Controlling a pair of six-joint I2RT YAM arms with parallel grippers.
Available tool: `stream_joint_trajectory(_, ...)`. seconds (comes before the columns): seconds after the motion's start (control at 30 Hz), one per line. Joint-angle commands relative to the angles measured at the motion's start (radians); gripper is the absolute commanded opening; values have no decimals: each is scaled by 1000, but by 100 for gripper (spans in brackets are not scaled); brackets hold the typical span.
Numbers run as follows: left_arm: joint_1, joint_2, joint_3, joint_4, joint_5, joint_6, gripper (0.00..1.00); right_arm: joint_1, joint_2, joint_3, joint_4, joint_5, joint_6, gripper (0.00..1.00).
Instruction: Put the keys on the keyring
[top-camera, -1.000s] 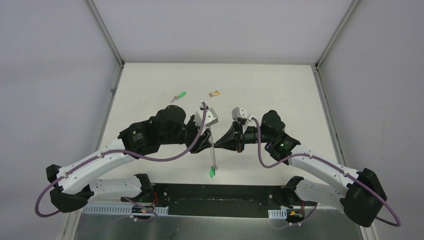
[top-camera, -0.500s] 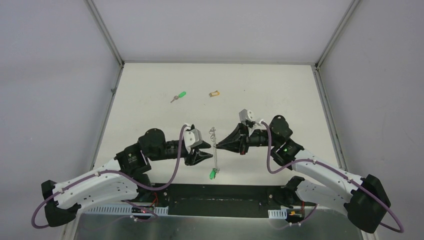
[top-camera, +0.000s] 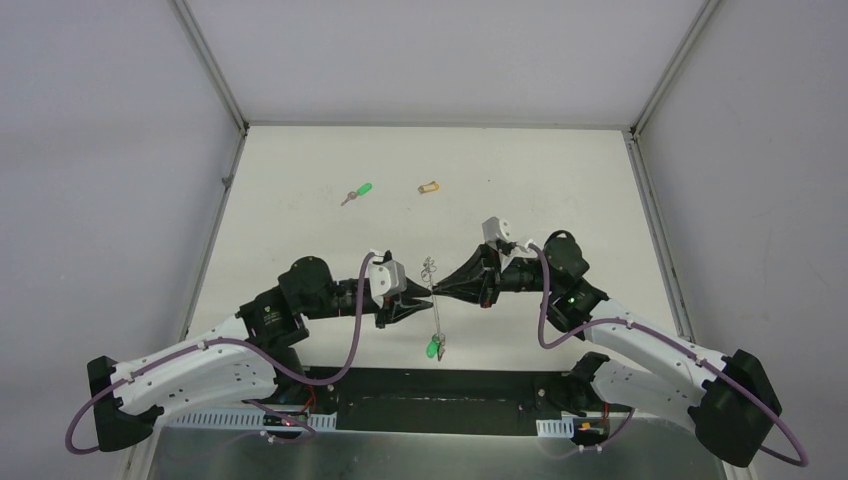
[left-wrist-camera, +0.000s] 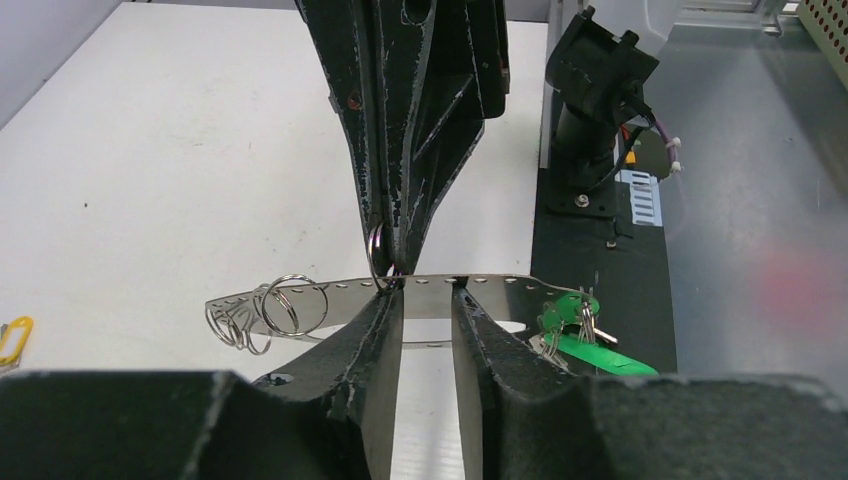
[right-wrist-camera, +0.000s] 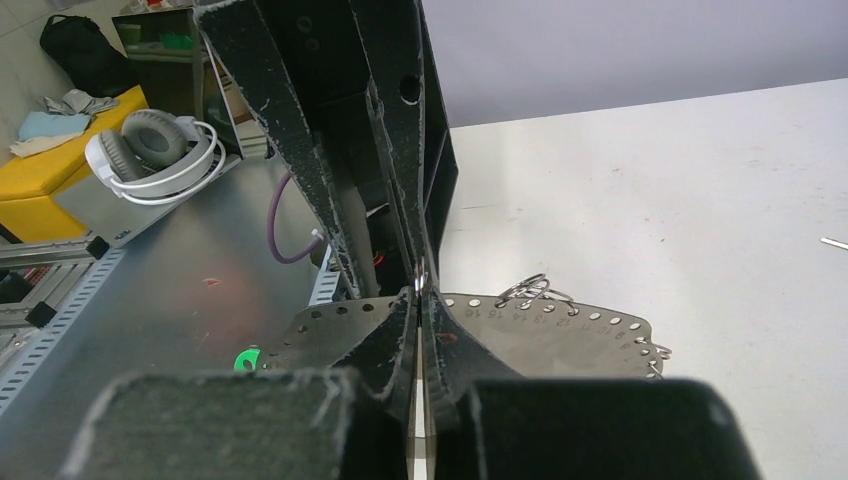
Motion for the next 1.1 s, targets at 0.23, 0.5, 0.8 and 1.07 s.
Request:
stream_joint_trajectory(0.23,-9,-46,21,76,-96,-8,32,7,-13,14,64,-22,3,0)
stream_joint_trajectory(0.5,-8,-1,45,65,-83,-24,26,8,-7,17,64,-26,5,0)
stream_joint_trajectory(0.8,-9,0,55,63,-88,-7,6,10,0,17,62,-37,11,0)
stream_joint_trajectory(1.07,-8,-34,40,45,-115,-14,0,9,1,16,64,-30,14,0)
